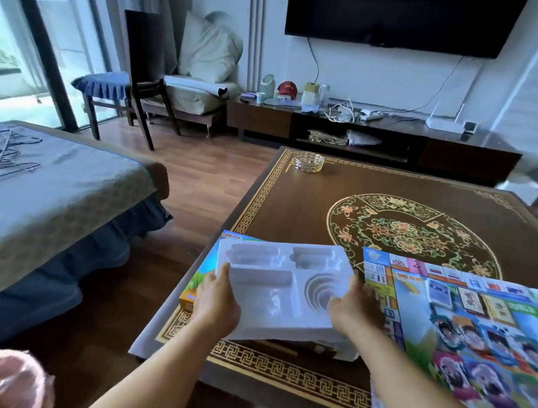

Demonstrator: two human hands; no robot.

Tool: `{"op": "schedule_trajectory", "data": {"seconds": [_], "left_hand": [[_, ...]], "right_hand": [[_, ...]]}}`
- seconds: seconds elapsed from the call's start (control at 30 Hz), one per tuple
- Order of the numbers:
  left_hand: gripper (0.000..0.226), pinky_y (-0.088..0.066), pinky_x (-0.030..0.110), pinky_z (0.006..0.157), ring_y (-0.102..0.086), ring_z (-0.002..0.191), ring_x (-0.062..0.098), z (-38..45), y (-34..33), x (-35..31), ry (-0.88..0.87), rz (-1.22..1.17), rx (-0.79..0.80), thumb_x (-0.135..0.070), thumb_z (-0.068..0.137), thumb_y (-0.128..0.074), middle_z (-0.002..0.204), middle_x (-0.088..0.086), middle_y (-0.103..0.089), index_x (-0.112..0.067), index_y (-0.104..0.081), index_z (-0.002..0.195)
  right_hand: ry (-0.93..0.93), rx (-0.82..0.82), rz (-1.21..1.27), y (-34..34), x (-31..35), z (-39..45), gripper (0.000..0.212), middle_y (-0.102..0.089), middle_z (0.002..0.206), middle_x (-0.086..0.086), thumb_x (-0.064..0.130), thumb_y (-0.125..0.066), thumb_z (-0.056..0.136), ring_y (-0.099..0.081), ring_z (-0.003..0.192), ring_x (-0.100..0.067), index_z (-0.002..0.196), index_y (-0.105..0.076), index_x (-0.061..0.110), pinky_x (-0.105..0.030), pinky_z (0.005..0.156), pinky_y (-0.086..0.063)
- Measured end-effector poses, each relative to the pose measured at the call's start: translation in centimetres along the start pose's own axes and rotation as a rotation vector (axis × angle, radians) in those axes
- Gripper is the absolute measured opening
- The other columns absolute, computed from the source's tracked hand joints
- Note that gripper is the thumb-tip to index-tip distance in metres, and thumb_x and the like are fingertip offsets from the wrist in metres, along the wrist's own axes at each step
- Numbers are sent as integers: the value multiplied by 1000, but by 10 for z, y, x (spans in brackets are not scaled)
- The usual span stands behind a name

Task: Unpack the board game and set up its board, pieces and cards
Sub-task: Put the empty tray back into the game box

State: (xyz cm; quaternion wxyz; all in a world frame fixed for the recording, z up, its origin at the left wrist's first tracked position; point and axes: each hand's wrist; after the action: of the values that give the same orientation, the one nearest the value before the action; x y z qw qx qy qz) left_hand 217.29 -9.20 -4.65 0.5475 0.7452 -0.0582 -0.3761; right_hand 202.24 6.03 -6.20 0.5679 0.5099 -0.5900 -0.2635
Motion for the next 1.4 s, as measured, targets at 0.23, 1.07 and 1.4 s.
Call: {"op": "schedule_trajectory", "data": {"seconds": [0.23, 1.07, 1.4], "left_hand": [[69, -41, 25, 87, -51, 109, 18, 24, 20, -9, -158, -278, -42, 5, 83, -35, 140, 0, -46, -32, -37, 141], [51, -40, 26, 81, -57, 112, 25, 41, -30, -74, -424, -266, 33, -19, 89, -51, 122, 0, -63, -32, -43, 137], [58, 0, 59, 112, 5, 147, 27, 7, -67, -68, -106, 67, 92, -54, 96, -21, 159, 0, -9, -31, -16, 149]], "right_hand": [[57, -207, 33, 36, 5, 12, 63, -31, 142, -14, 36, -54, 90, -37, 128, -34, 143, -27, 14, -39, 103, -33], [245, -91, -71, 84, -27, 39, 12, -64, 107, -16, 29, -44, 91, -57, 94, -33, 92, -54, 21, -30, 66, -35], [-84, -379, 201, 104, -49, 46, 28, -60, 114, -21, 19, -36, 97, -49, 62, -28, 115, -55, 7, -23, 51, -29]]}}
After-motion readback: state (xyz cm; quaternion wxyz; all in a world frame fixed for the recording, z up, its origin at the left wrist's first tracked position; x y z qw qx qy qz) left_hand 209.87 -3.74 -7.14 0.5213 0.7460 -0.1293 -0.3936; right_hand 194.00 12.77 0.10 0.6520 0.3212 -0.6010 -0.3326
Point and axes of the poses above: each hand's wrist, its own z-axis towards the middle knuckle, its own y-axis out of the back of the hand, x = y × z
